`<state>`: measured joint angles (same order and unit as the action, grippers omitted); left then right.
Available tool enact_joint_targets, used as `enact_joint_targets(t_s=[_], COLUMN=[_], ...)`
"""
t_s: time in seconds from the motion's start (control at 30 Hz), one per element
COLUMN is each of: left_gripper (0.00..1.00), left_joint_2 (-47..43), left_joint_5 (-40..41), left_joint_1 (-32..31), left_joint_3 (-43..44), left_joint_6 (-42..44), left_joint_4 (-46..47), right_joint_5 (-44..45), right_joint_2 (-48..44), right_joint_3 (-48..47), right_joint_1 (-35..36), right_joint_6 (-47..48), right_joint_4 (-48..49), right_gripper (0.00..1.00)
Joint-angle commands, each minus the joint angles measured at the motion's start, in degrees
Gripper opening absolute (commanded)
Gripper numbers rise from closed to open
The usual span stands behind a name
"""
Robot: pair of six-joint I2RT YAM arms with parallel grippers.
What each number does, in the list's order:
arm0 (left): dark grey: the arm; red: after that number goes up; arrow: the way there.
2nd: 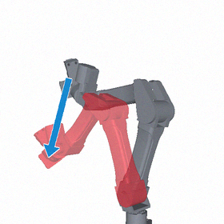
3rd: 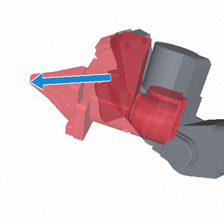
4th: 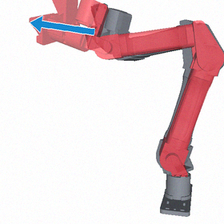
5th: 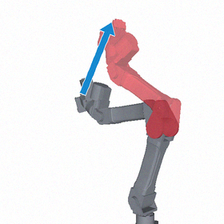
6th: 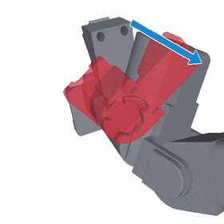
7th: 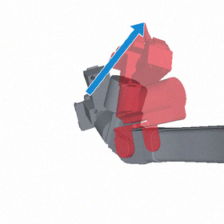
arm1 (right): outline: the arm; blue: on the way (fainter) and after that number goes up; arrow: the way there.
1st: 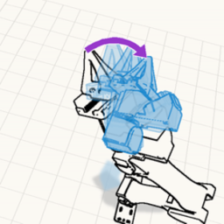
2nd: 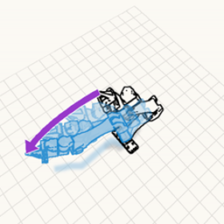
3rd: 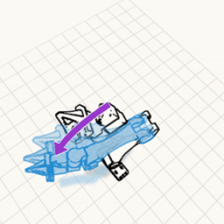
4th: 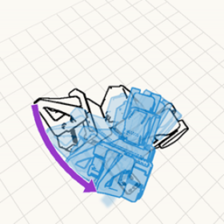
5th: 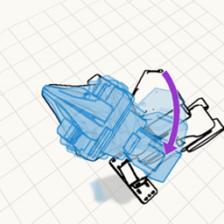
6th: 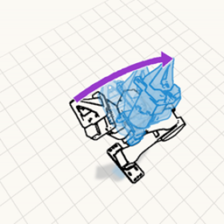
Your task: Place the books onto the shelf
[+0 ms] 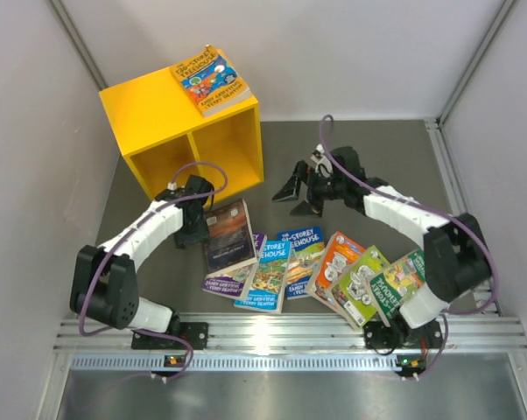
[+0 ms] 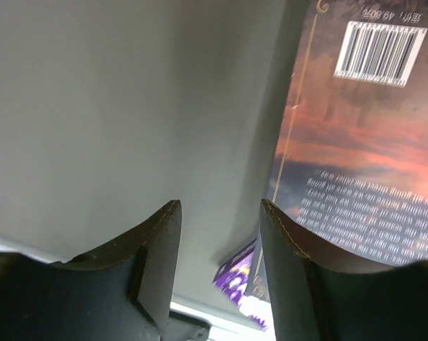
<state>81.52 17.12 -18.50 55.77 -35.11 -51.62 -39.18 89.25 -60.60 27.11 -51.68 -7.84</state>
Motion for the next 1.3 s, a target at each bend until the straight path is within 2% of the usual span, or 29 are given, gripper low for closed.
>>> enact_joint_targets(t_s=[0.0,0.23,0.5,0.77,0.87,1.1,1.2,1.27], left_gripper=[0.53,0.45,0.42,0.39,0.38,0.34,0.33,0.32], left_joint_2=[1.19,6.98,10.50,12.44,13.58,16.48,17.10,17.27], left_joint_5=[-1.48,-4.03,-5.70,-6.67,-7.19,-10.00,-10.97,-10.62], left_joint_1=[0.31,0.31,0.31,0.31,0.31,0.22,-0.22,-1.35], left_joint_3=[-2.15,-3.74,-4.09,-3.03,-2.42,0.91,2.84,4.08], left_joint_6=[-1.63,-0.13,1.36,3.65,4.35,5.32,5.84,6.20], left_joint_4=[8.27,13.64,16.11,16.98,17.25,17.51,17.16,15.85], right_joint_5=[3.22,9.81,12.10,13.34,12.46,11.49,12.19,12.72], right_joint_2=[7.13,16.03,28.59,33.26,34.14,35.38,34.41,33.71], right_joint_3=[-6.44,-13.84,-21.92,-21.58,-21.23,-23.69,-23.95,-24.04], right_joint_1=[2.41,6.37,10.41,12.52,12.70,13.58,13.49,13.32], right_joint_6=[-0.44,-1.49,-2.28,-3.25,-4.83,-5.80,-4.75,-3.70], right_joint_4=[5.90,5.02,3.71,3.52,5.55,5.20,4.15,2.57], right_gripper=[0.98,0.98,0.97,0.95,0.89,0.53,0.42,0.39])
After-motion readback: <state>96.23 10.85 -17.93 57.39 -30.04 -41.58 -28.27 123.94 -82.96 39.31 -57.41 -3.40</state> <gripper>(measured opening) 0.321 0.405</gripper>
